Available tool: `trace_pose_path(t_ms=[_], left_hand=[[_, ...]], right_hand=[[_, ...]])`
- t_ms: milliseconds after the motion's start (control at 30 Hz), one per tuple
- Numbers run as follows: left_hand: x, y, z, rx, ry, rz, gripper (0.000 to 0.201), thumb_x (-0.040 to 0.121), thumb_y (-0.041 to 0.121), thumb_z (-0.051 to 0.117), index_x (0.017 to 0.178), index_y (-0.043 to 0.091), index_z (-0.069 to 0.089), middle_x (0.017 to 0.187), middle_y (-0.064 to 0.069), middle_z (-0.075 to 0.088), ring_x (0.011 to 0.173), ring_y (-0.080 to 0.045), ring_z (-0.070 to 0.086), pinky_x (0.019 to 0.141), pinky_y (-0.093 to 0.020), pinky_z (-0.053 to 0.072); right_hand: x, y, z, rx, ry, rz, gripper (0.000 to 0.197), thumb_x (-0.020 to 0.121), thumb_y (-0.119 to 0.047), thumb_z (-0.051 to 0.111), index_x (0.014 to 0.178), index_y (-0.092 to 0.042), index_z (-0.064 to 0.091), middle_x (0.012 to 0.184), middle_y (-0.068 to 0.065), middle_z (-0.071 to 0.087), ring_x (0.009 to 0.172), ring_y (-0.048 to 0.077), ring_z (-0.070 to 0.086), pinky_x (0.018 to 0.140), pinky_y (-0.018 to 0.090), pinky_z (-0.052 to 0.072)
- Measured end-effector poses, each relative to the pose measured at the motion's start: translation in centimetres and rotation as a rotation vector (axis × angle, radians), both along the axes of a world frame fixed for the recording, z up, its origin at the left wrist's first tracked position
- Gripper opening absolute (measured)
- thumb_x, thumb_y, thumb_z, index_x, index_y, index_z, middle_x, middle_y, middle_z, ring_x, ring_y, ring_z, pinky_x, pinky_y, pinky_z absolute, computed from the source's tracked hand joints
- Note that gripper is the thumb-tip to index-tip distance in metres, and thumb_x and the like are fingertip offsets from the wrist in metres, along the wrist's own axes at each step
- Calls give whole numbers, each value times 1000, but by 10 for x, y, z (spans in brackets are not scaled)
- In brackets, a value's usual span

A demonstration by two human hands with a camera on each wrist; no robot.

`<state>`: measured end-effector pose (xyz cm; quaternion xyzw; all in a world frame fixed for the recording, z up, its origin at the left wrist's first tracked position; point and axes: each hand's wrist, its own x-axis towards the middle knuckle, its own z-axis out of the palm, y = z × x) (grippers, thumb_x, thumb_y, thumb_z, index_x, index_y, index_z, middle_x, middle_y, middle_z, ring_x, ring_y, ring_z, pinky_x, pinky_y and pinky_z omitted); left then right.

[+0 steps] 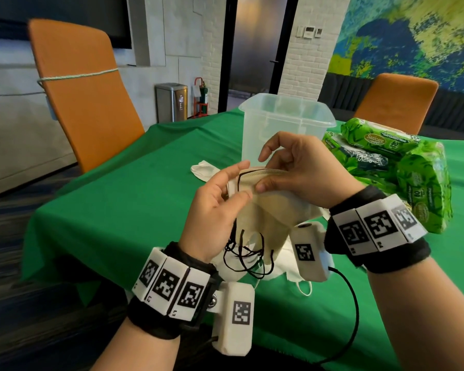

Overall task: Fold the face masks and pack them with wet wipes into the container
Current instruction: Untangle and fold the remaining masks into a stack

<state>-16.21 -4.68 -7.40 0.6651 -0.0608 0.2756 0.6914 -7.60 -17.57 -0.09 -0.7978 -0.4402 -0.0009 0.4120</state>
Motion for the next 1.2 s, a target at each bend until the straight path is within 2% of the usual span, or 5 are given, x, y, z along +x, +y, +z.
trace_pose_path(t_ms=[300, 633, 833, 1033, 1200], left_hand=[[0, -4, -1, 55, 3, 46, 53, 86, -15, 51, 119, 25, 49, 85, 10, 58, 53, 6, 45, 61, -7, 38], [1, -1, -7, -45, -65, 76, 24, 83, 20, 53, 89, 43, 57, 80, -39, 54, 58, -40, 46, 58, -46, 35], [5, 1, -12, -32, -56, 133, 18, 97, 18, 47, 88, 31, 55, 43, 8, 29, 40, -9, 21, 45, -25, 19], [5, 1, -10, -57, -34, 208, 27, 96, 7, 47, 80, 23, 61, 42, 10, 32, 41, -6, 24, 44, -20, 23], [6, 2, -9, -94, 8, 174, 34, 91, 4, 47, 88, 27, 71, 86, -6, 70, 82, -21, 58, 82, -33, 47]], right_hand=[[-5, 2, -5, -85, -326, -85, 29, 62, -20, 84, 87, -21, 69, 78, -7, 49, 69, 6, 48, 63, 7, 35], [-4, 1, -13, 20, -408, -70, 30, 59, -17, 85, 73, -23, 59, 73, -8, 52, 69, 12, 52, 64, 5, 34], [-2, 0, -17, 69, -437, -69, 26, 57, -18, 85, 70, -19, 62, 69, -11, 52, 66, 5, 51, 63, 6, 34], [-1, -2, -17, 77, -393, -37, 22, 62, -22, 80, 69, -20, 60, 69, -9, 60, 69, -5, 51, 64, 8, 36], [-5, -4, -10, 65, -284, 42, 30, 63, -22, 81, 69, -32, 53, 68, -15, 58, 70, -2, 53, 67, 9, 36]])
